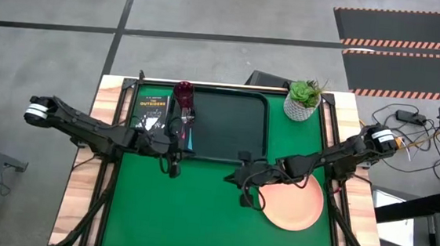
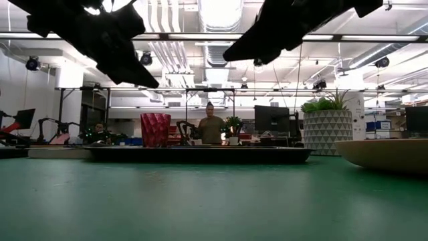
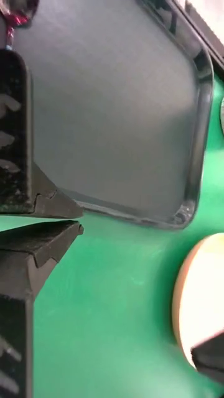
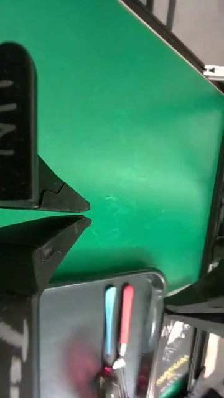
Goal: Pick and place plate/cup/fork/spoon on tray
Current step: Put the blue spoon to the right of the pink fork on the black tray
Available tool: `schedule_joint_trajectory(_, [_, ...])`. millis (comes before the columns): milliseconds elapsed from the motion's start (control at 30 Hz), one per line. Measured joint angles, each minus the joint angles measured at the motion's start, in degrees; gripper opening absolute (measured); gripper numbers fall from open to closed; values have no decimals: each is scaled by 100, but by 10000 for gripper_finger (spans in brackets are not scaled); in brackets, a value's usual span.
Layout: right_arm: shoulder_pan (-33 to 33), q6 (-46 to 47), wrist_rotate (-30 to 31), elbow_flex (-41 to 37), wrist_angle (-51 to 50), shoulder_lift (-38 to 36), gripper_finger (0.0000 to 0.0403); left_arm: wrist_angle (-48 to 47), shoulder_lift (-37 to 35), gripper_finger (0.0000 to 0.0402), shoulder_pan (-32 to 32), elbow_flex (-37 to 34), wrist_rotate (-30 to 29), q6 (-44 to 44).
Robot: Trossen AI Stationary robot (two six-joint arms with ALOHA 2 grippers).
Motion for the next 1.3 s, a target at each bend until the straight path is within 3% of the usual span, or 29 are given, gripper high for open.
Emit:
schedule_joint_trajectory(267, [-2, -711, 1, 51, -30, -399, 9, -87, 11, 0, 218, 2, -385, -414])
schedule_joint_trajectory(667, [-17, -1744, -15, 17, -119, -1268, 9, -405, 465, 0, 1490, 100, -2, -805])
schedule_joint_trajectory(900, [-17, -1743, -15, -18, -259, -1401, 9, -904, 909, 0, 2109, 367, 4, -797])
schedule_joint_trajectory(1300, [-17, -1718, -12, -77, -361, -1471, 9, -446, 1825, 0, 2866, 505, -20, -285])
